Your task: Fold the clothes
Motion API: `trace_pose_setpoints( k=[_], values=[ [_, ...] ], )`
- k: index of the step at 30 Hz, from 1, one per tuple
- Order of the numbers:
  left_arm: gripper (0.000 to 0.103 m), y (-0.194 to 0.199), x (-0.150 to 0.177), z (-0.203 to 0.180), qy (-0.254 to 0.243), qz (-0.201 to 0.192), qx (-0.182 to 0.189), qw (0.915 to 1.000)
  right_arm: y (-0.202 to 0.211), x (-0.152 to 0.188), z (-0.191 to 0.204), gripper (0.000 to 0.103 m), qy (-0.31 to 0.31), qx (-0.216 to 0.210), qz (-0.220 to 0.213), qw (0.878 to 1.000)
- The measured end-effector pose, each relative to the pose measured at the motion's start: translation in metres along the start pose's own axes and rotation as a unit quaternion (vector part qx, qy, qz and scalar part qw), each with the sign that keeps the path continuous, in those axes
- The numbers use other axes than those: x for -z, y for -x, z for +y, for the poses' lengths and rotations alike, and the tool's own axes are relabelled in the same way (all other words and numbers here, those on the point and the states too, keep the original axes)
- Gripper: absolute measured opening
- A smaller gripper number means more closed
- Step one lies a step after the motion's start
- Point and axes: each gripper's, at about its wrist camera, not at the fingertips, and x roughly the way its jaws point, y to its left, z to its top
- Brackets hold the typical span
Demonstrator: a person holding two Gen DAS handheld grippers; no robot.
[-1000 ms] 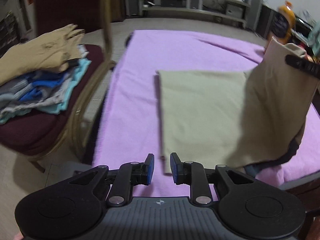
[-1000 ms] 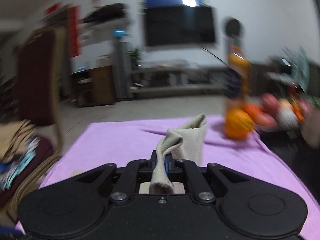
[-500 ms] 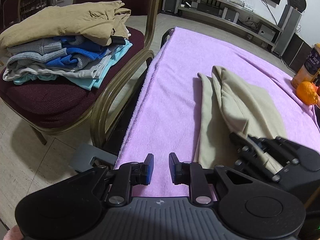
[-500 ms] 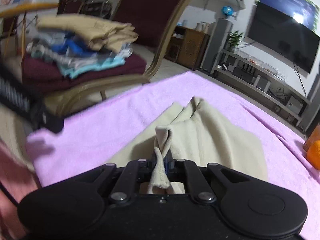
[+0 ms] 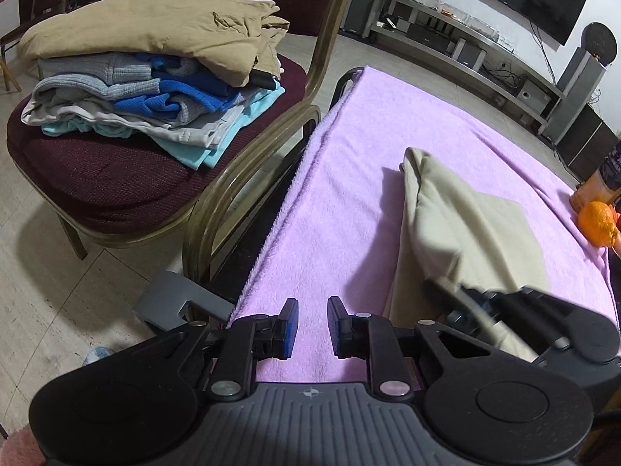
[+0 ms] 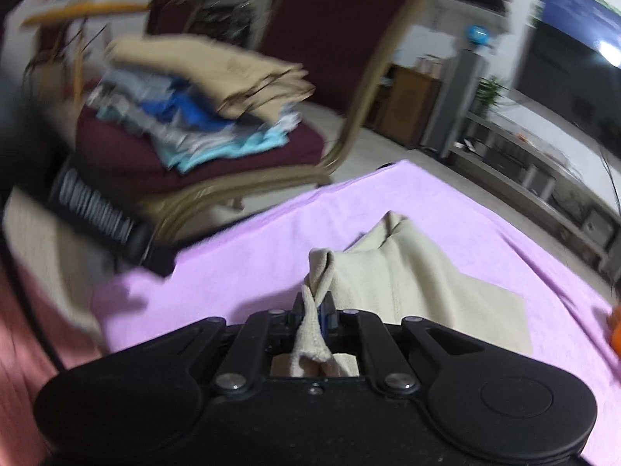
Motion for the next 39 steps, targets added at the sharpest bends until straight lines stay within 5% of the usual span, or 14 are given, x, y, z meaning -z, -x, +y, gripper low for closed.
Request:
trace_pose_setpoints(
  k=[5, 11, 13, 15, 17, 20, 24, 26, 29, 33, 36, 39],
  values=[
    [0.02, 0.001, -0.001, 0.01, 0.022, 0.0, 0.013, 0.9997, 0.032, 0.006, -0.014, 0.037, 0.004, -0.104, 0.002, 0.995],
    [0.019, 0.002, -0.001, -0.013, -0.022, -0.011, 0.037, 0.999, 0.088, 0.019, -0.095, 0.055, -0.178, -0.138, -0.014, 0.974],
    [0.019, -0.001, -0.002, -0.031, -0.054, -0.017, 0.037, 0.9977, 0.098, 0.028, -0.122, 0.055, -0.223, -0.125, -0.021, 0.966],
    [0.019, -0.008, -0.006, -0.05, -0.077, -0.018, 0.036, 0.9962, 0.097, 0.04, -0.14, 0.022, -0.245, -0.086, -0.02, 0.966],
    [0.019, -0.018, -0.011, -0.067, -0.084, -0.01, 0.056, 0.9948, 0.085, 0.054, -0.155, 0.016, -0.28, -0.071, -0.008, 0.957],
    [0.02, -0.035, -0.012, -0.094, -0.11, -0.011, 0.069, 0.9914, 0.068, 0.075, -0.163, 0.017, -0.312, -0.086, -0.011, 0.946],
    [0.014, -0.083, -0.001, -0.119, -0.146, 0.018, -0.058, 0.9874, 0.047, 0.082, -0.158, 0.017, -0.265, -0.069, 0.001, 0.962],
    [0.017, -0.082, 0.008, -0.119, -0.158, 0.008, -0.084, 0.9839, 0.043, 0.082, -0.153, 0.02, -0.23, -0.065, 0.007, 0.971],
    [0.02, -0.076, 0.017, -0.114, -0.163, 0.005, -0.105, 0.9811, 0.043, 0.08, -0.128, 0.047, -0.131, -0.069, 0.028, 0.989],
    [0.019, -0.067, 0.016, -0.103, -0.14, 0.003, -0.088, 0.9862, 0.045, 0.08, -0.108, 0.044, -0.053, -0.041, 0.04, 0.997],
    [0.011, -0.046, 0.012, -0.093, -0.107, -0.019, -0.056, 0.9925, 0.058, 0.074, -0.135, 0.016, -0.135, -0.037, 0.029, 0.99],
    [0.012, -0.027, -0.004, -0.101, -0.098, -0.064, 0.011, 0.993, 0.07, 0.07, -0.176, 0.006, -0.24, -0.032, -0.009, 0.97]
  ],
)
